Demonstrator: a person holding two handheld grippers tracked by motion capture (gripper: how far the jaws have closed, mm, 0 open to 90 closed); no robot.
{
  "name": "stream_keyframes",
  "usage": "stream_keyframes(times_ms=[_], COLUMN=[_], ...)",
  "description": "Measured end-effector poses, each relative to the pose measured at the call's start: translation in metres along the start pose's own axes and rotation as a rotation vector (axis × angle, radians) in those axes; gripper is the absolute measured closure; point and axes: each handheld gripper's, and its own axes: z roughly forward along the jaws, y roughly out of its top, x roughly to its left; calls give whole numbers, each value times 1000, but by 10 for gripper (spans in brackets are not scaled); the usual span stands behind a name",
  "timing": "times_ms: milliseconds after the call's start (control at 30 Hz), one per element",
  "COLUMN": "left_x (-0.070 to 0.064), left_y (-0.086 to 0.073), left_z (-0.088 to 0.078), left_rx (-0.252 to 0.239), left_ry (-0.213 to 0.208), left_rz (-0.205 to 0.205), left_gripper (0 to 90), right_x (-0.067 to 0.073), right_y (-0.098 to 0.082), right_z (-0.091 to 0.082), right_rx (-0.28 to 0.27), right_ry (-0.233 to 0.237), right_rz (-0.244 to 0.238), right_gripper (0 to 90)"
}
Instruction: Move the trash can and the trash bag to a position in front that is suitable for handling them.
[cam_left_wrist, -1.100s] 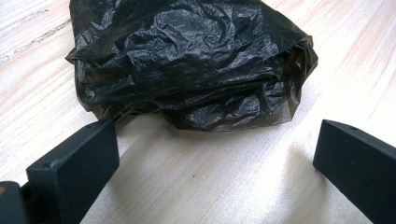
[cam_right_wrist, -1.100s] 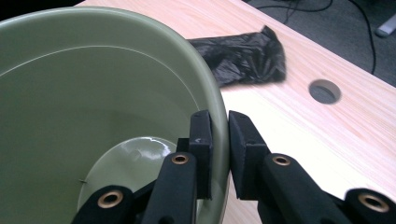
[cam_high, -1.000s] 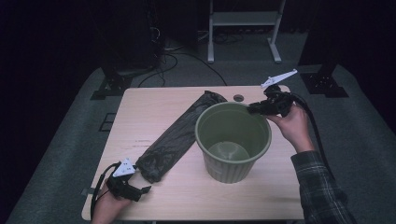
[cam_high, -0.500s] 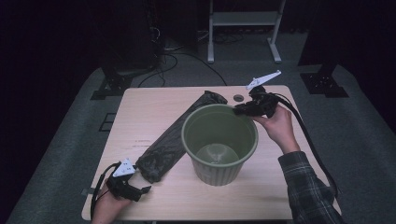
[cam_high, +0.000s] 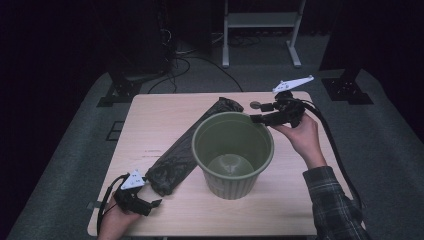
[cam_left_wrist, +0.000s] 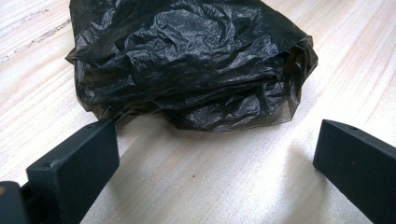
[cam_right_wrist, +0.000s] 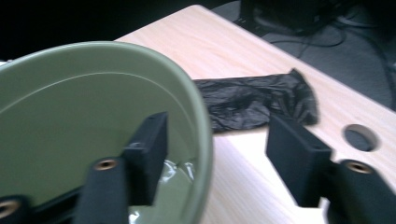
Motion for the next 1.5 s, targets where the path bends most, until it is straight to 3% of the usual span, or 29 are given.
stream_keyframes(times_ms=[133, 167, 267, 433, 567, 667, 767, 1067, 1500], left_x=[0, 0, 0, 0, 0, 0, 0, 0, 0], left_y=[0, 0, 0, 0, 0, 0, 0, 0, 0], left_z=[0, 0, 0, 0, 0, 0, 0, 0, 0], left_rx=[0, 0, 1, 1, 2, 2, 2, 0, 3], left_ry=[1, 1, 0, 0, 0, 0, 0, 1, 1], left_rz=[0, 1, 1, 1, 1, 2, 2, 1, 1], left_gripper=[0, 0, 0, 0, 0, 0, 0, 0, 0], right_x=[-1, 0, 0, 1, 1, 1, 2, 2, 6], right_y=[-5, -10, -14, -31, -42, -51, -60, -95, -140], right_z=[-12, -21, -30, -58, -70, -77, -82, -91, -88], right_rx=[-18, -45, -64, -103, -111, -97, -76, -62, -55], right_ry=[-26, -33, -36, -58, -77, -113, -164, -201, -240], right_rz=[11, 14, 19, 33, 31, 28, 16, 14, 23], right_gripper=[232, 192, 162, 83, 76, 11, 6, 0, 0])
